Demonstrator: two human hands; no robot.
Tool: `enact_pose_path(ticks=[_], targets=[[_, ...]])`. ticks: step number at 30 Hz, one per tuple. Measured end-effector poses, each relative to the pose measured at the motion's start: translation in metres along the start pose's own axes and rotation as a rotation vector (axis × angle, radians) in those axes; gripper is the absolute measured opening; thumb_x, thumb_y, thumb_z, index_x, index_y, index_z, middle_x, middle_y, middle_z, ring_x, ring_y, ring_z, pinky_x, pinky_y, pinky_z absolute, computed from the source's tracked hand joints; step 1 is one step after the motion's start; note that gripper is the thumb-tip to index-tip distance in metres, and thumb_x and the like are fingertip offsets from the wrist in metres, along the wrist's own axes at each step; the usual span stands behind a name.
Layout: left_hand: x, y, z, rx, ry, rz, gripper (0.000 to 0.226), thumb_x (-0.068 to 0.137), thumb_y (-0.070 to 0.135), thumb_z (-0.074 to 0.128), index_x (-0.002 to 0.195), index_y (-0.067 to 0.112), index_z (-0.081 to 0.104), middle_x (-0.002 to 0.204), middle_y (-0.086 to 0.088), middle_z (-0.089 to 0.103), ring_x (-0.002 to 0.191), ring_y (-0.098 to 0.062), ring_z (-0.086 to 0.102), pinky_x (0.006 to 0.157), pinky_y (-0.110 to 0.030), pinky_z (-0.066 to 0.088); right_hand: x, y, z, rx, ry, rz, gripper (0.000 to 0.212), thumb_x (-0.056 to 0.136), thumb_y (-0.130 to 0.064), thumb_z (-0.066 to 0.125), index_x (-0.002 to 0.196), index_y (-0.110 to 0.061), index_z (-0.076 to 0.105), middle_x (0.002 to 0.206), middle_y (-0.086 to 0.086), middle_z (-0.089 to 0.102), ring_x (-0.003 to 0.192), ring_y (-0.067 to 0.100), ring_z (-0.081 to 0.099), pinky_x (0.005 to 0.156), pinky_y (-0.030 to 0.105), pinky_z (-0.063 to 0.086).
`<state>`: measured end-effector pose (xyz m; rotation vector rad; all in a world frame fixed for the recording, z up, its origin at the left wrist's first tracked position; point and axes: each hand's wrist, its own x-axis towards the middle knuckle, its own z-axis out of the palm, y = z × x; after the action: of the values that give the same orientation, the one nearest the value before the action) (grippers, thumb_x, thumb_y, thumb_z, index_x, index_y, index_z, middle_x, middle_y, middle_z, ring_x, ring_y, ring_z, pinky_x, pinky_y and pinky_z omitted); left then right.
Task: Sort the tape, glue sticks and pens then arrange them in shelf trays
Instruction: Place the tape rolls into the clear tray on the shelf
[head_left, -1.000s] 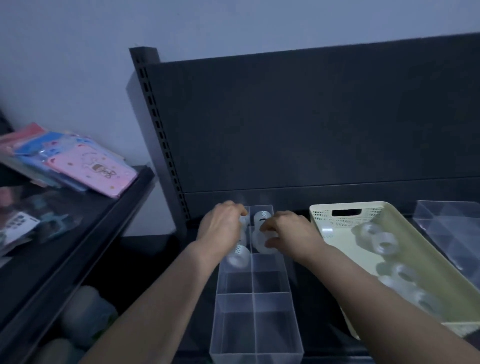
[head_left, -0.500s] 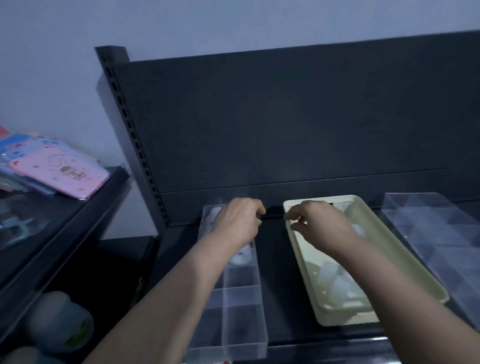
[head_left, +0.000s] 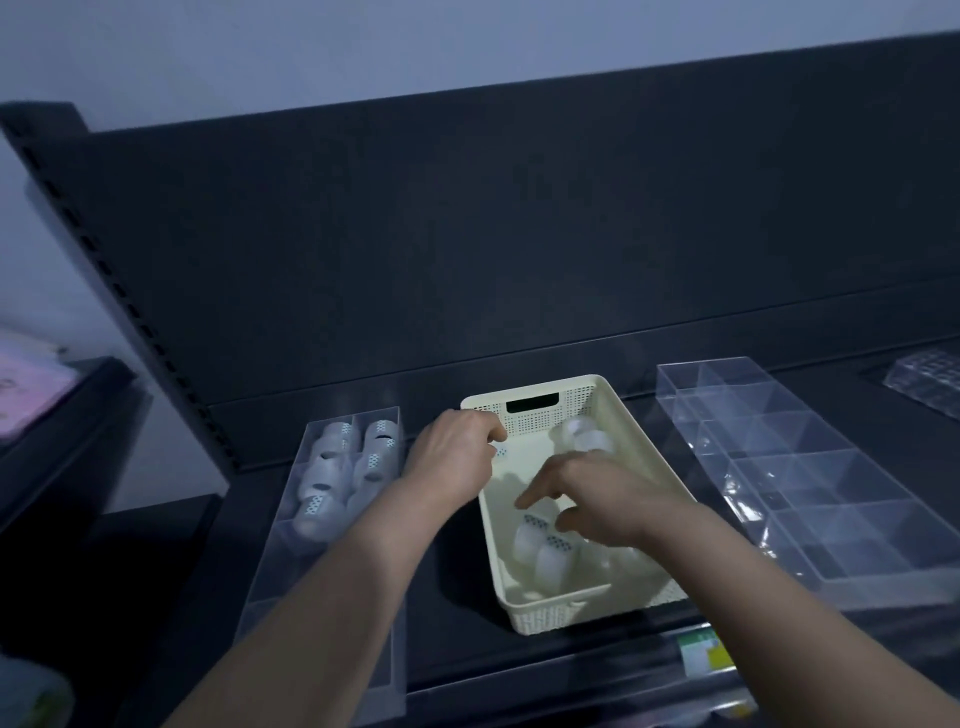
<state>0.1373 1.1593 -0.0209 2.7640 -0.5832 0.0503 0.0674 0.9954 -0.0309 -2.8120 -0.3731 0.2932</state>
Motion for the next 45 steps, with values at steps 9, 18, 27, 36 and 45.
enact_pose_path(ticks=[9,18,27,36,45], targets=[[-0.012,0.014,-0.010,-0.027,0.009,-0.012,0.012,0.086,0.024,0.062,0.093,0.028,0.071,0.092,0.013,0.069,0.095,-0.013,0.063,0.078,-0.027,0.051,0.007,0.017,-0.006,0.012,0.124,0.060,0.035,0.086,-0.026,0.065,0.120,-0.028,0.057,0.118,-0.006,0.061,0.108,0.014,0.057,0.083,0.028,0.046],[-0.021,0.059,-0.006,0.172,-0.677,0.177,0.044,0.086,-0.003,0.055,0.106,0.033,0.070,0.116,0.010,0.061,0.073,-0.007,0.055,0.054,-0.021,0.046,-0.015,0.036,-0.011,-0.034,0.305,0.190,0.034,0.088,-0.032,0.061,0.121,-0.032,0.055,0.121,-0.005,0.060,0.110,0.020,0.057,0.085,0.033,0.048],[-0.018,0.042,-0.005,0.030,-0.472,0.197,0.031,0.081,0.027,0.071,0.112,0.028,0.067,0.106,0.003,0.064,0.097,-0.017,0.062,0.087,-0.037,0.052,-0.019,0.023,-0.014,-0.030,0.414,0.167,0.032,0.089,-0.034,0.058,0.121,-0.030,0.055,0.119,-0.006,0.060,0.110,0.019,0.056,0.083,0.032,0.045],[-0.060,-0.058,-0.081,-0.087,-0.078,-0.129,0.018,0.076,0.016,0.072,0.086,0.028,0.061,0.083,0.010,0.065,0.081,-0.012,0.064,0.080,-0.034,0.054,0.019,-0.069,-0.023,0.072,0.555,-0.042,0.031,0.091,-0.031,0.054,0.122,-0.027,0.054,0.113,-0.005,0.058,0.110,0.018,0.054,0.083,0.031,0.043],[-0.113,-0.132,-0.084,0.157,-0.077,-0.228,0.021,0.083,0.011,0.065,0.103,0.016,0.065,0.100,0.000,0.061,0.093,-0.019,0.059,0.078,-0.031,0.048,0.036,-0.147,0.010,0.078,0.383,-0.101,0.035,0.092,-0.030,0.054,0.127,-0.025,0.054,0.118,-0.001,0.050,0.107,0.021,0.055,0.084,0.031,0.044]])
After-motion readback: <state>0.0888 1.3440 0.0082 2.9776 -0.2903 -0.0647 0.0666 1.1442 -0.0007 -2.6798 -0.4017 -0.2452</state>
